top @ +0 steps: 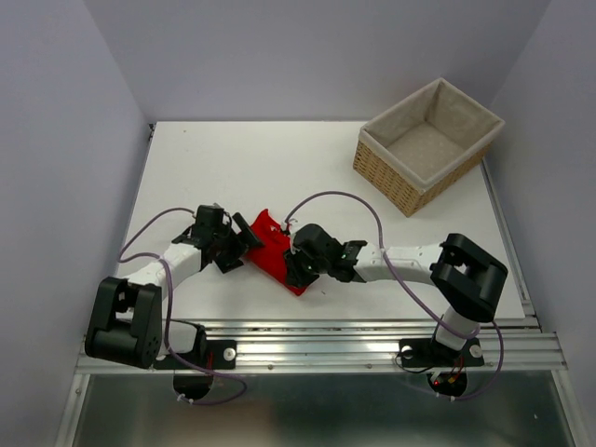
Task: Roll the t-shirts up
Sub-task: Roll the T-shirt to the center of the board.
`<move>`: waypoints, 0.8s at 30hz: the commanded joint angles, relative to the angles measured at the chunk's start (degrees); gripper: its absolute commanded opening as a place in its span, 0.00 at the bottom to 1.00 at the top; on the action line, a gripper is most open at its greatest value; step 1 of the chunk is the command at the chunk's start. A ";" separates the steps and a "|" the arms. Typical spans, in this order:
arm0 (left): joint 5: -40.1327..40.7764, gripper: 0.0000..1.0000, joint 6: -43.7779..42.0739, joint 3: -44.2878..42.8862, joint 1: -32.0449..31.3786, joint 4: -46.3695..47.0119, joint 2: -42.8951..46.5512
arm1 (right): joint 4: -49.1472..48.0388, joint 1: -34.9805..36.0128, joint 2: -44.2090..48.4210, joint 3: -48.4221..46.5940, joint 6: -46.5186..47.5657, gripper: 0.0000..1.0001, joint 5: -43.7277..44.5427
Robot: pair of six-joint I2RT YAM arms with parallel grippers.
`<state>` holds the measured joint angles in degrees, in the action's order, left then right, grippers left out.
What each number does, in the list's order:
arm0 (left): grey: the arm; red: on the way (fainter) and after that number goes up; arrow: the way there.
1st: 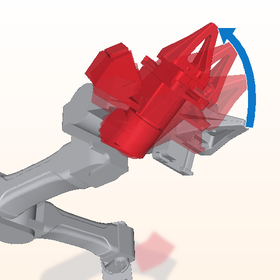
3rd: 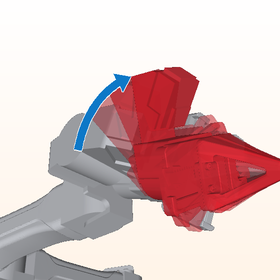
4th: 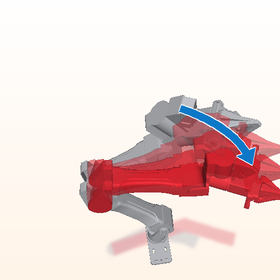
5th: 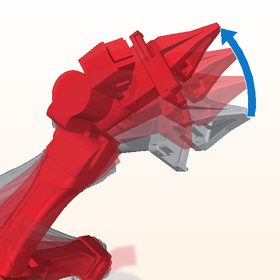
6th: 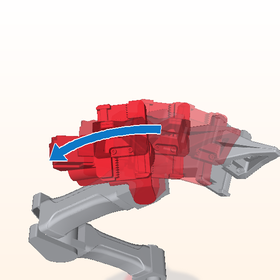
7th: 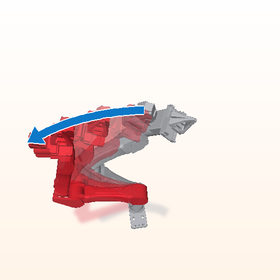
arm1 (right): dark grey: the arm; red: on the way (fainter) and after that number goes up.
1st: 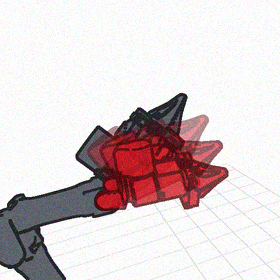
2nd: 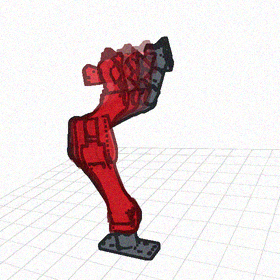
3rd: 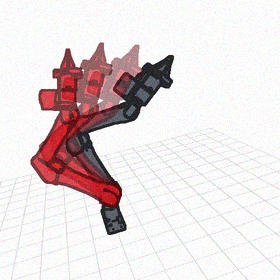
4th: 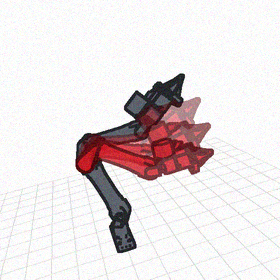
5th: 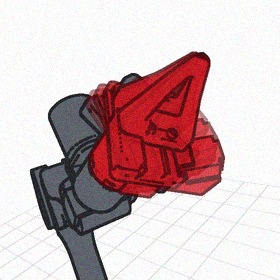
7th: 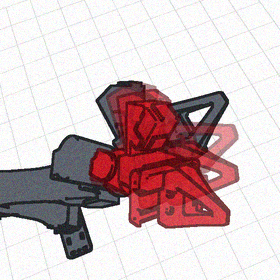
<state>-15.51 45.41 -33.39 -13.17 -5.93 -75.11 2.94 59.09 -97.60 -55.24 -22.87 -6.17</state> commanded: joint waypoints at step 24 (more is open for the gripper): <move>1.80 0.00 0.83 -3.42 -0.37 2.02 -5.30 | 1.10 -1.43 5.31 0.49 1.25 0.59 0.36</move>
<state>-15.64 48.38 -32.47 -13.56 2.37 -78.98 2.39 57.76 -95.88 -53.54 -23.70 -9.23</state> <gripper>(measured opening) 0.127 0.464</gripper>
